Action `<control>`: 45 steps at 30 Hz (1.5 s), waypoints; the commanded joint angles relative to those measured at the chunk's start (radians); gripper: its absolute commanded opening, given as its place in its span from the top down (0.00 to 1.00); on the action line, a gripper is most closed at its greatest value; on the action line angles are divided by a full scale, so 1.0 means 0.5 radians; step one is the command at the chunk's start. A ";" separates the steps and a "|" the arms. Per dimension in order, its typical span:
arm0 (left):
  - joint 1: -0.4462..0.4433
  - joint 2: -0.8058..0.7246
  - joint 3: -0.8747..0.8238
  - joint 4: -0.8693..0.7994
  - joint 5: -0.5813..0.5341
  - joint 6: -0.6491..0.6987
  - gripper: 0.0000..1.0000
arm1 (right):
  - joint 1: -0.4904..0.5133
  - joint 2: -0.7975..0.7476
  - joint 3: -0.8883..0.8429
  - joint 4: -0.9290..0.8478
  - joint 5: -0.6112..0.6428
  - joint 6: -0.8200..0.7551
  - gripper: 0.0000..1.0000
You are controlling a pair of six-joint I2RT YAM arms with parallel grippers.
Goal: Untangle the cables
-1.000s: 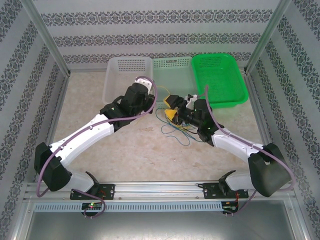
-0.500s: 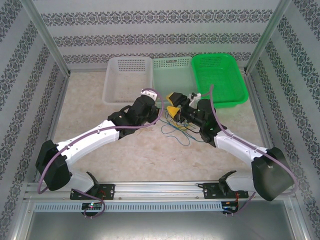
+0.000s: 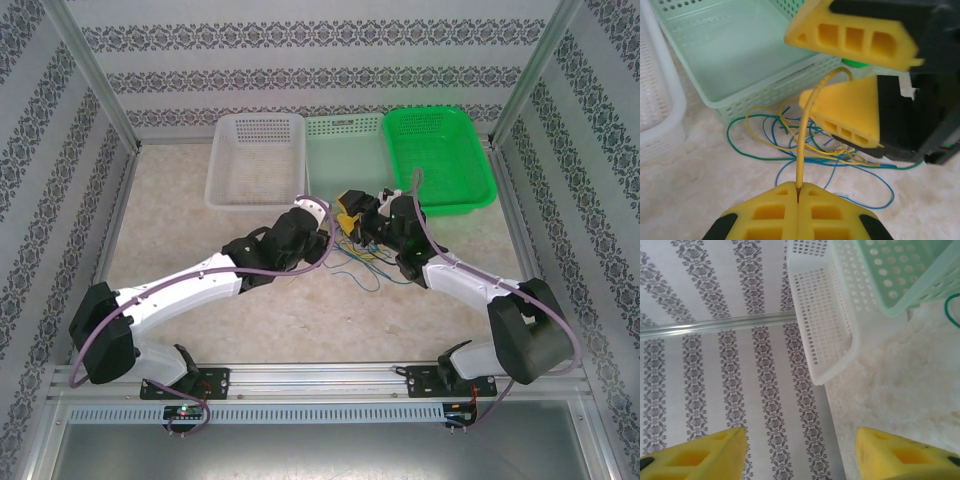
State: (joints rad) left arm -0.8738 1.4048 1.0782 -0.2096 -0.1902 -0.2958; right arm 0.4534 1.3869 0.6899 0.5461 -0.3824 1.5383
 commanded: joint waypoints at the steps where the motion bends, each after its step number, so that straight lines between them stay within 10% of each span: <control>1: -0.041 -0.094 -0.031 0.037 0.099 0.080 1.00 | -0.037 -0.067 0.134 -0.215 0.050 -0.303 0.53; 17: -0.093 0.179 0.210 -0.332 0.616 0.396 1.00 | 0.189 -0.137 1.038 -2.183 0.465 -1.897 0.98; 19: -0.093 0.157 0.212 -0.293 0.534 0.371 0.84 | 0.193 -0.147 1.090 -2.298 0.571 -2.019 1.00; 25: -0.093 0.036 0.191 -0.158 0.185 0.288 0.11 | -0.076 -0.196 1.186 -2.336 0.637 -2.290 1.00; 27: -0.093 -0.023 0.164 -0.121 0.076 0.279 0.01 | -0.220 -0.152 1.271 -2.366 0.596 -2.365 1.00; 33: -0.090 -0.155 0.033 -0.042 -0.054 0.276 0.00 | -0.629 0.073 1.540 -2.277 0.402 -2.373 1.00; 45: -0.075 -0.185 -0.088 -0.051 -0.202 0.257 0.00 | -0.839 0.426 2.005 -1.782 0.490 -2.653 1.00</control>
State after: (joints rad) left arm -0.9096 1.3289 1.0443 -0.2546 -0.2516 -0.1577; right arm 0.0605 1.5620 1.6382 -0.4488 -0.1539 0.2684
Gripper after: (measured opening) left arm 0.996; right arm 0.086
